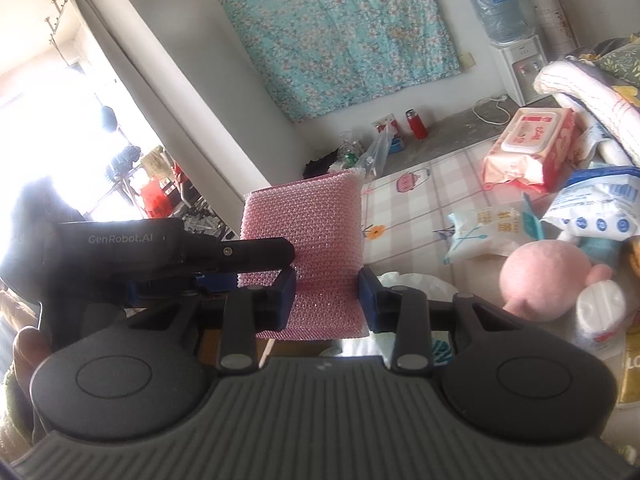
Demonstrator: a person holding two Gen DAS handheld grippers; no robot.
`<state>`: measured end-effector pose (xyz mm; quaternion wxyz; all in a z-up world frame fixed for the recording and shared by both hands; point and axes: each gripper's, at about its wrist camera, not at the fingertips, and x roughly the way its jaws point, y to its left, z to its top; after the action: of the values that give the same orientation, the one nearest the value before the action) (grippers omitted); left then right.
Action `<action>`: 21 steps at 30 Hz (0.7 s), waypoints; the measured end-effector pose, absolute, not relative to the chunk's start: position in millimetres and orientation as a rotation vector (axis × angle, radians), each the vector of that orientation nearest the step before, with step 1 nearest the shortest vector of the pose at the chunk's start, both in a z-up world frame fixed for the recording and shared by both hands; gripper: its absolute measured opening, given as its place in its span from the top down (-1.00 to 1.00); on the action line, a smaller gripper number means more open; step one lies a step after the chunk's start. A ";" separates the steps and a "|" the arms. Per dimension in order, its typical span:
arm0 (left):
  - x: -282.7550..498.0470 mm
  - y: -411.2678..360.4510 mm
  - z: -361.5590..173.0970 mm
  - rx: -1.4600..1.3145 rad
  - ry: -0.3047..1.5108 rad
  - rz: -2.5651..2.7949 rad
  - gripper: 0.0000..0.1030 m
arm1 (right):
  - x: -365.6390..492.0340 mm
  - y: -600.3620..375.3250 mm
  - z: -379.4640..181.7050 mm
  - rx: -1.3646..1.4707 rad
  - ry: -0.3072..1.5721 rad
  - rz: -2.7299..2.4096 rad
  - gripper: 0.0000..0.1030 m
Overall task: Organize soft objects
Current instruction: 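Carry the pink sponge pad with the left gripper over the cardboard box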
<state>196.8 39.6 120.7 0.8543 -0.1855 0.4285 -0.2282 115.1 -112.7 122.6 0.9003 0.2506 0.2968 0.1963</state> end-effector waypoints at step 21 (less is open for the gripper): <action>184.2 119.9 121.9 -0.449 0.863 -0.358 0.13 | 133.1 -29.2 139.1 0.480 0.677 0.521 0.33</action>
<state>184.2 119.9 121.9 0.8687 -0.2147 0.4123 -0.1709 133.1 -29.2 139.1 0.8823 0.2305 0.3252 0.2502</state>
